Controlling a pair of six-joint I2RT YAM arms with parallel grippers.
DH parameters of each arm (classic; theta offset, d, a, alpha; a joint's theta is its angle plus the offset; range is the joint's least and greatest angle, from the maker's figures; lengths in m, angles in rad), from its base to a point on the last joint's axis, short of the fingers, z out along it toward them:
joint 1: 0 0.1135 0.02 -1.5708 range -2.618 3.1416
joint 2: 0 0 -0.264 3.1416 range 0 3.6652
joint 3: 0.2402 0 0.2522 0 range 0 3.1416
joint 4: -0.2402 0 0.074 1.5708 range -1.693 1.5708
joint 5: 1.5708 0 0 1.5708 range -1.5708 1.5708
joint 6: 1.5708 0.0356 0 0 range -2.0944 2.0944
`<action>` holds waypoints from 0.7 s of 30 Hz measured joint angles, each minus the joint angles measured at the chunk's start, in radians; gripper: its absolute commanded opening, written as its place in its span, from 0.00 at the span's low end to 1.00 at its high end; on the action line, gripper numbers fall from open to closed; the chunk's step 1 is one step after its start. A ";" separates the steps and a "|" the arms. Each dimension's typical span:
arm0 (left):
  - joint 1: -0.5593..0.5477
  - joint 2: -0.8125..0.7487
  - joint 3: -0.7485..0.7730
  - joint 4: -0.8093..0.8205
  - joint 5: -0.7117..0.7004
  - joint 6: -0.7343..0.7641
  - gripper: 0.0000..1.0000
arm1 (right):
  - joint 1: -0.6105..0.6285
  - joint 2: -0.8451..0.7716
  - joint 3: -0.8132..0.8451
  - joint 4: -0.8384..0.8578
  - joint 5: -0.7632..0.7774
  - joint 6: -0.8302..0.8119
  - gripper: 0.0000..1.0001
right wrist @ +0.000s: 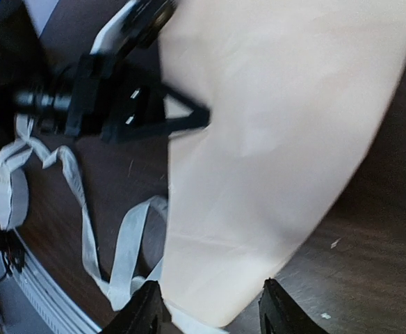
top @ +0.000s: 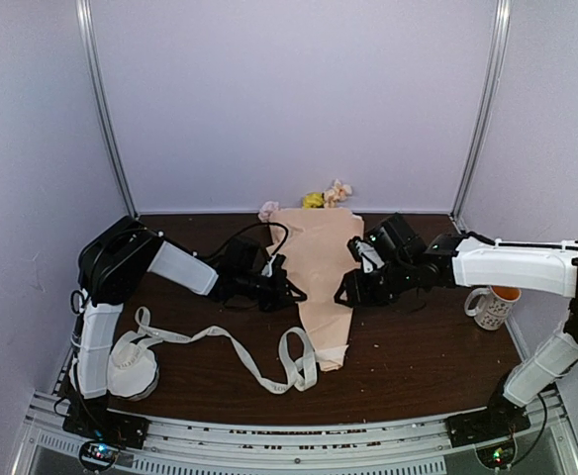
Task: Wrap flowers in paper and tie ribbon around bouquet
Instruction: Pass from the right arm to the left, then pick up the ribbon from the center of the board.
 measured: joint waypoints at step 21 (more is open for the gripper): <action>0.000 0.007 0.000 0.011 0.000 0.000 0.00 | 0.347 0.159 0.096 -0.228 0.142 -0.105 0.45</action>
